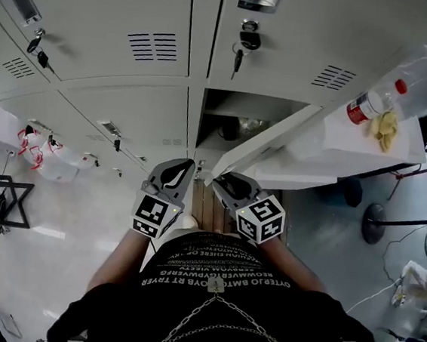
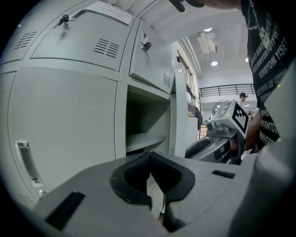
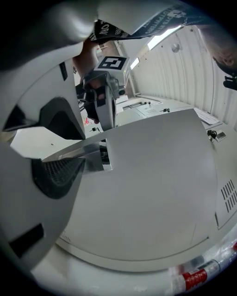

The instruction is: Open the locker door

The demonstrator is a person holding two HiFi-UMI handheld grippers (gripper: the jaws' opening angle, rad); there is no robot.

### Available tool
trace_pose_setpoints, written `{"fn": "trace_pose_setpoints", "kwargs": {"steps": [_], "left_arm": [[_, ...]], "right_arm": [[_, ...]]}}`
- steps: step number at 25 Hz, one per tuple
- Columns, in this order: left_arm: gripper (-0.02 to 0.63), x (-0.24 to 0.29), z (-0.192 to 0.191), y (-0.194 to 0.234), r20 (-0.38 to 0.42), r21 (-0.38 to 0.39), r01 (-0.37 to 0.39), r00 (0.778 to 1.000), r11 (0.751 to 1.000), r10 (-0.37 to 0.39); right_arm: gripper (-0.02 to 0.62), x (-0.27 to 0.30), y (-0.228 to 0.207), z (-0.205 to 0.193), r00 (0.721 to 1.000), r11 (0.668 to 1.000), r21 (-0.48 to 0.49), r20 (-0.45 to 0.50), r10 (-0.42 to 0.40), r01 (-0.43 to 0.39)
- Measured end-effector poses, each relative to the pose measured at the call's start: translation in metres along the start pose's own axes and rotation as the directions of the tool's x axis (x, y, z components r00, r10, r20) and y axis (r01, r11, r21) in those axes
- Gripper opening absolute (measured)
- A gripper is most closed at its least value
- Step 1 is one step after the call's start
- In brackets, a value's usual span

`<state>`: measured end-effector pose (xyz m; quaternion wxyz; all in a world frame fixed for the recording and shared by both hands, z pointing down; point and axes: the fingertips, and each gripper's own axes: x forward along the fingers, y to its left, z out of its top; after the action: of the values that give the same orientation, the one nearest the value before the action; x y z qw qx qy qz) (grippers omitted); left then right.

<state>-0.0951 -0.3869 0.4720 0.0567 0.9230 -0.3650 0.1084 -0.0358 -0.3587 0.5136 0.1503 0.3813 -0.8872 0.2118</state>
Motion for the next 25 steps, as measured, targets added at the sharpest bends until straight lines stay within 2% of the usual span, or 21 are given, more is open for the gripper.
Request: {"fn": "trace_pose_setpoints", "kwargs": {"steps": [7, 12, 18, 25], "left_arm": [[-0.001, 0.015, 0.009, -0.054, -0.002, 0.034, 0.048, 0.999, 0.998, -0.048], [0.000, 0.021, 0.017, -0.107, 0.004, 0.044, 0.052, 0.999, 0.998, -0.053], [0.000, 0.022, 0.010, -0.171, -0.013, 0.047, 0.053, 0.999, 0.997, -0.053], [0.000, -0.002, 0.008, -0.220, -0.012, 0.037, -0.007, 1.000, 0.999, 0.007]], "right_arm": [[0.122, -0.046, 0.003, -0.023, 0.999, 0.999, 0.004, -0.007, 0.053, -0.053], [0.110, -0.091, -0.004, -0.044, 0.997, 0.997, 0.034, -0.018, 0.075, -0.075], [0.133, -0.144, -0.028, -0.064, 0.999, 0.999, 0.043, -0.022, 0.024, -0.023], [0.129, -0.193, -0.059, -0.083, 0.998, 0.997, 0.051, -0.015, -0.058, 0.059]]}}
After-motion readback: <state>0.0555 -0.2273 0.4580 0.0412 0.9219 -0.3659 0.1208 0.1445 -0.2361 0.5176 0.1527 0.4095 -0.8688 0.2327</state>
